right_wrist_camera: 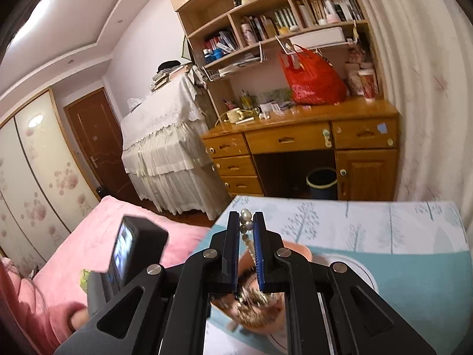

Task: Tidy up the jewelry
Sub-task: 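Lift the coin pendant and pearl necklace into the pink tray and open both tools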

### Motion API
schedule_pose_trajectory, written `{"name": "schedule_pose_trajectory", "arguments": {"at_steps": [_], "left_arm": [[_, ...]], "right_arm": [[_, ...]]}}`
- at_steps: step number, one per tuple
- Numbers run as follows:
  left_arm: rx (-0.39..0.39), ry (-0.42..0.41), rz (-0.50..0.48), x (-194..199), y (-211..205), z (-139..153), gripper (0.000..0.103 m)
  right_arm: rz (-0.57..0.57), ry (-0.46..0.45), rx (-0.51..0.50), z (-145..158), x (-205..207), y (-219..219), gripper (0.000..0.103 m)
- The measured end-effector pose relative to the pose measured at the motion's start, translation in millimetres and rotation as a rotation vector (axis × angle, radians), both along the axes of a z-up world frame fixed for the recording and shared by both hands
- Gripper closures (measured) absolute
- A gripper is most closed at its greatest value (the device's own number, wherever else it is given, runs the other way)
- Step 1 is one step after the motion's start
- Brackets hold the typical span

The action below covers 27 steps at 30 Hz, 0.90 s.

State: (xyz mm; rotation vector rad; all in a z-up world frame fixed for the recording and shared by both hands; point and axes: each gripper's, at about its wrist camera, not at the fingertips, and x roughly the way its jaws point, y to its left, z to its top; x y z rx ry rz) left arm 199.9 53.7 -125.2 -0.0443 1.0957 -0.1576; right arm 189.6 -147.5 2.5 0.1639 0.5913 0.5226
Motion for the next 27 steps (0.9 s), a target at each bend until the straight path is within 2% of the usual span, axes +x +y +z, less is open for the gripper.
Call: {"name": "schedule_pose_trajectory", "arguments": {"at_steps": [5, 10, 12, 13, 14, 15, 16, 17, 21, 23, 27], "left_arm": [[-0.002, 0.017, 0.007, 5, 13, -11, 0.089], [0.005, 0.034, 0.004, 10, 22, -22, 0.089], [0.016, 0.052, 0.006, 13, 23, -28, 0.089], [0.021, 0.064, 0.004, 15, 23, -31, 0.087], [0.029, 0.074, 0.002, 16, 22, -34, 0.079], [0.041, 0.079, 0.006, 17, 21, -35, 0.072], [0.047, 0.076, 0.009, 17, 21, -36, 0.054], [0.049, 0.069, 0.011, 17, 21, -36, 0.045], [0.048, 0.055, 0.014, 16, 21, -33, 0.044], [0.053, 0.056, 0.022, 16, 19, -32, 0.042], [0.078, 0.051, 0.049, 7, 14, -34, 0.038]], "right_arm": [[0.002, -0.005, 0.022, 7, 17, 30, 0.094], [-0.005, 0.061, 0.004, -13, 33, 54, 0.094], [-0.026, 0.130, -0.035, -33, 44, 61, 0.080], [-0.042, 0.172, -0.067, -43, 48, 62, 0.059], [-0.060, 0.204, -0.094, -52, 53, 67, 0.051], [-0.072, 0.218, -0.107, -58, 54, 69, 0.051], [-0.073, 0.218, -0.110, -61, 53, 71, 0.051], [-0.070, 0.220, -0.112, -64, 52, 71, 0.051], [-0.079, 0.240, -0.142, -79, 50, 65, 0.048], [-0.093, 0.256, -0.151, -90, 47, 52, 0.040], [-0.152, 0.276, -0.222, -114, 39, 22, 0.039]]}}
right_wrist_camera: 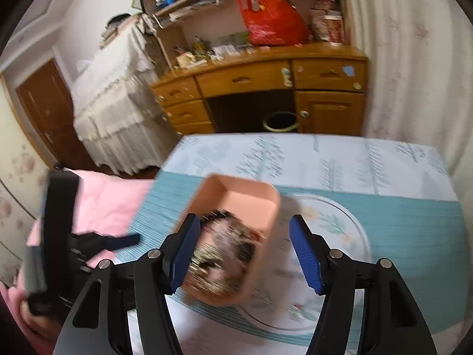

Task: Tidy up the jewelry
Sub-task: 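Lift the coin pendant and pearl necklace into the pink tray and open both tools, then grasp the last red-stone ring on the cloth with the right tool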

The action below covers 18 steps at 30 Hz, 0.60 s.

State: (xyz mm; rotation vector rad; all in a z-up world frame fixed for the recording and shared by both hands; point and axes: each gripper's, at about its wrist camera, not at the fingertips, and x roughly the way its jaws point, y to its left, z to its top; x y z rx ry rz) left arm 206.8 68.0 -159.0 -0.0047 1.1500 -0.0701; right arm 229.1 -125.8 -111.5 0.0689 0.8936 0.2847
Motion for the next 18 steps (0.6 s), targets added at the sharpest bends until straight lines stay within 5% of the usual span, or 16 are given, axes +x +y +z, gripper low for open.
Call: {"name": "schedule_pose_trajectory", "arguments": {"at_steps": [6, 11, 18], "left_arm": [[-0.063, -0.020, 0.067, -28, -2, -3, 0.038], [-0.103, -0.031, 0.079, -51, -7, -5, 0.038], [-0.115, 0.006, 0.095, -76, -23, -15, 0.038]], "right_arm": [[-0.027, 0.055, -0.139, -44, -17, -29, 0.038], [0.070, 0.094, -0.295, -84, -35, -33, 0.038], [0.161, 0.120, -0.326, -122, -54, -33, 0.038]]}}
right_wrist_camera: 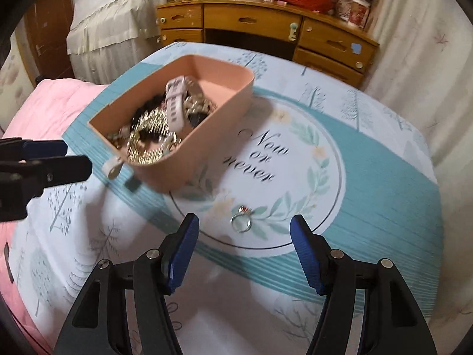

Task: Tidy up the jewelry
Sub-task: 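Grasp the last red-stone ring on the cloth with the right tool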

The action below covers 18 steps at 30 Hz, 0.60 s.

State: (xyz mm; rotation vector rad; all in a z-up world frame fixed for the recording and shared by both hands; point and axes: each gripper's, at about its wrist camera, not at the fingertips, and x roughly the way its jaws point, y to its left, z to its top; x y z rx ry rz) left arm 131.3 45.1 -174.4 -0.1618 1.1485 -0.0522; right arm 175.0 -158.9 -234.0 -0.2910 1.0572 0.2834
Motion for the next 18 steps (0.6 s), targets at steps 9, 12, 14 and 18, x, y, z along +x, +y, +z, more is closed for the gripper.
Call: {"name": "schedule_pose_trajectory", "arguments": {"at_steps": [9, 12, 14, 18], "left_arm": [[-0.005, 0.024, 0.034, -8, -5, -8, 0.038], [-0.011, 0.026, 0.048, -9, -2, -9, 0.038], [-0.014, 0.029, 0.056, -9, 1, -11, 0.038], [-0.019, 0.046, 0.051, -9, 6, -15, 0.038]], "right_arm": [[0.027, 0.019, 0.014, -20, 6, 1, 0.061], [0.041, 0.026, 0.035, -21, 10, 4, 0.068], [0.046, 0.022, 0.038, -20, 11, 5, 0.071], [0.051, 0.028, 0.042, -19, 19, 9, 0.087]]}}
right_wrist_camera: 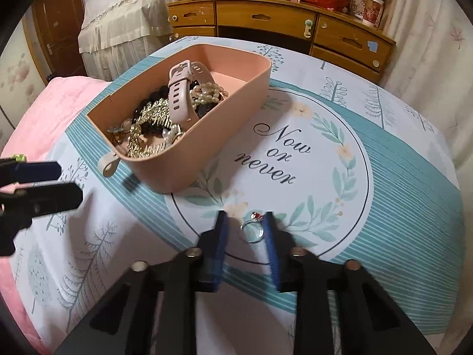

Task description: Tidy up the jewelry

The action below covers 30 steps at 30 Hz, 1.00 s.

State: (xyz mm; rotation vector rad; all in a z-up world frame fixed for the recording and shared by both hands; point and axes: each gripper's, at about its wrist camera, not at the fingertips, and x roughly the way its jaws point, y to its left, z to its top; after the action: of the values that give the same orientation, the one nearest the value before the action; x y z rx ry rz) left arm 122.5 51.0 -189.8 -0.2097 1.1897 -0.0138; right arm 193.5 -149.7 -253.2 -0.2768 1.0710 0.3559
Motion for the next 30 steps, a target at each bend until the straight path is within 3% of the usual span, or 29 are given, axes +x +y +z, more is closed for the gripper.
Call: {"name": "schedule_pose_trajectory", "arguments": {"at_steps": [10, 14, 17, 22, 24, 25, 26, 28, 30], "left_arm": [[0.038, -0.094, -0.090, 3, -4, -17, 0.038], [0.004, -0.108, -0.108, 2, 1, -16, 0.038], [-0.019, -0.123, -0.132, 0, 8, -13, 0.038], [-0.047, -0.129, -0.154, -6, 20, -11, 0.038], [-0.041, -0.120, -0.153, -9, 27, -11, 0.038], [-0.030, -0.115, -0.154, -10, 29, -11, 0.038], [-0.013, -0.107, -0.156, -12, 32, -11, 0.038], [-0.009, -0.096, -0.165, -19, 36, -10, 0.038], [-0.017, -0.087, -0.165, -29, 41, -7, 0.038]], "right_arm": [[-0.033, 0.021, 0.037, 8, 7, 9, 0.088], [-0.063, 0.009, 0.051, 25, 8, 9, 0.088], [-0.077, -0.029, 0.126, 51, 8, 9, 0.088], [-0.074, -0.056, 0.346, 81, 8, 23, 0.087], [-0.092, -0.043, 0.407, 81, 9, 30, 0.063], [-0.111, -0.033, 0.420, 79, 8, 35, 0.036], [-0.138, -0.030, 0.427, 76, 6, 39, 0.027], [-0.167, -0.056, 0.433, 76, -2, 45, 0.027], [-0.193, -0.068, 0.430, 76, -11, 47, 0.018]]}}
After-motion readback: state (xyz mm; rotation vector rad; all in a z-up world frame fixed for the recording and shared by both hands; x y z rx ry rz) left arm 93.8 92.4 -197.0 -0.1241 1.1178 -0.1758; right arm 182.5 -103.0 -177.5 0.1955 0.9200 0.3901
